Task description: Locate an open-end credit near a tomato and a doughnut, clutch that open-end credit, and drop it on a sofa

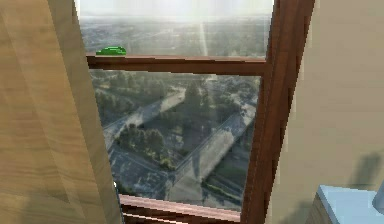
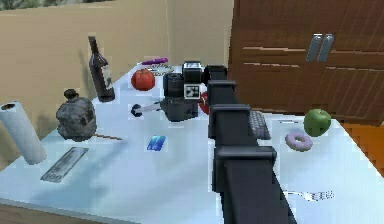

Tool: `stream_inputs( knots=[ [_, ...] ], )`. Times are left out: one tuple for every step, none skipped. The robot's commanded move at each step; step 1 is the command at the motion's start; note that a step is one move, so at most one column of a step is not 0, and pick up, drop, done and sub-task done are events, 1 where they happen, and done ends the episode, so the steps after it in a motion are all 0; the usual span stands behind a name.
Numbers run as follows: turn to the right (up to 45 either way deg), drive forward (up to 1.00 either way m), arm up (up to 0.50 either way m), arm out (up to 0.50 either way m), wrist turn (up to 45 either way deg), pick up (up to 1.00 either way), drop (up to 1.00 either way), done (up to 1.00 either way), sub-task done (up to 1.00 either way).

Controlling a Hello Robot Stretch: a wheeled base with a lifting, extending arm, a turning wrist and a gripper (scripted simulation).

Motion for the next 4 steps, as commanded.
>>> stream_inputs(
  knots=[
    [0.0, 0.0, -0.16, 0.0, 0.0, 0.0, 0.0, 0.0, 0.0],
    [0.0, 0.0, 0.0, 0.0, 0.0, 1.0, 0.0, 0.0, 0.0],
    [0.0, 0.0, 0.1, 0.0, 0.0, 0.0, 0.0, 0.0, 0.0],
    [0.0, 0.0, 0.06, 0.0, 0.0, 0.0, 0.0, 0.0, 0.0]
  ],
)
